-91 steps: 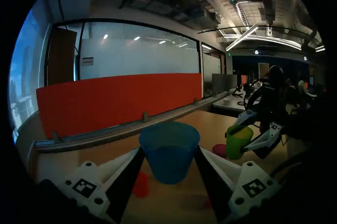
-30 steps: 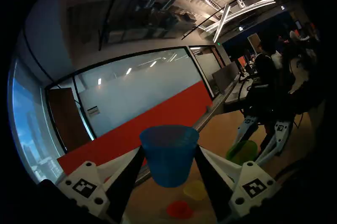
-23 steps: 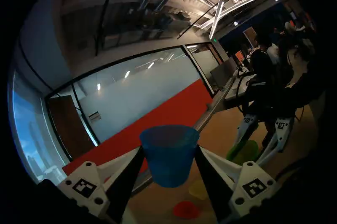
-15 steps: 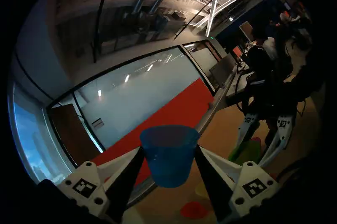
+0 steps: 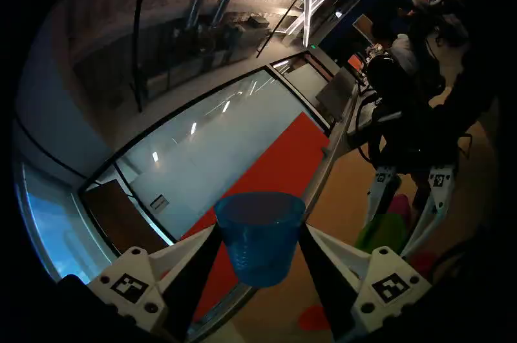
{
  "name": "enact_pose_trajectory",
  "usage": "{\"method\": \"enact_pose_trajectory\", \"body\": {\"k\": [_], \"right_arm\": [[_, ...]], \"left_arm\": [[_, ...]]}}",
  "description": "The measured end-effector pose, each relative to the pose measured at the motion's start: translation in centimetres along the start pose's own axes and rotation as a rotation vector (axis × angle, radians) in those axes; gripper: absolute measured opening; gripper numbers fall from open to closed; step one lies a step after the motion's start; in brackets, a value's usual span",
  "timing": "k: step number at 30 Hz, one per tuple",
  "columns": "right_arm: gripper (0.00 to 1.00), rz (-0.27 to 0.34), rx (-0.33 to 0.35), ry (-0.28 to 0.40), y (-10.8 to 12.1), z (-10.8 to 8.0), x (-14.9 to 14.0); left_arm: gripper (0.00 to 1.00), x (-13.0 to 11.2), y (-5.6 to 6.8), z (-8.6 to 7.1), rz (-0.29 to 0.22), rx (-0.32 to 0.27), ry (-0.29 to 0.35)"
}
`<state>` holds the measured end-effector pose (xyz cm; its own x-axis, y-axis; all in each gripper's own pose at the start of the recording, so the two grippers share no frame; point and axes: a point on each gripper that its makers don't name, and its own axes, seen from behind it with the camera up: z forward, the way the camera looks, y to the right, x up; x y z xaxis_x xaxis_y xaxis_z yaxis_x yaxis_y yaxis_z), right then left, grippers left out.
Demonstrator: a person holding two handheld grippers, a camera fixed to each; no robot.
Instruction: Pour water
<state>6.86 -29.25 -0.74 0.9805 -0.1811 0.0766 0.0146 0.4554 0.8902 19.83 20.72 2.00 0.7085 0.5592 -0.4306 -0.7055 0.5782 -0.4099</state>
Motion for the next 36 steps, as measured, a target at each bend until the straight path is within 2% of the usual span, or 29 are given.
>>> {"method": "enact_pose_trajectory", "body": {"k": [10,36], "right_arm": [[0.89,-0.01,0.008,0.005,-0.24,0.37,0.23],[0.89,-0.015,0.016,0.004,-0.36,0.62,0.51]], "left_arm": [[0.83,0.18,0.23,0.26,0.041,0.003,-0.002],[0.83,0.69,0.86,0.8,0.211,0.003,0.004]]}}
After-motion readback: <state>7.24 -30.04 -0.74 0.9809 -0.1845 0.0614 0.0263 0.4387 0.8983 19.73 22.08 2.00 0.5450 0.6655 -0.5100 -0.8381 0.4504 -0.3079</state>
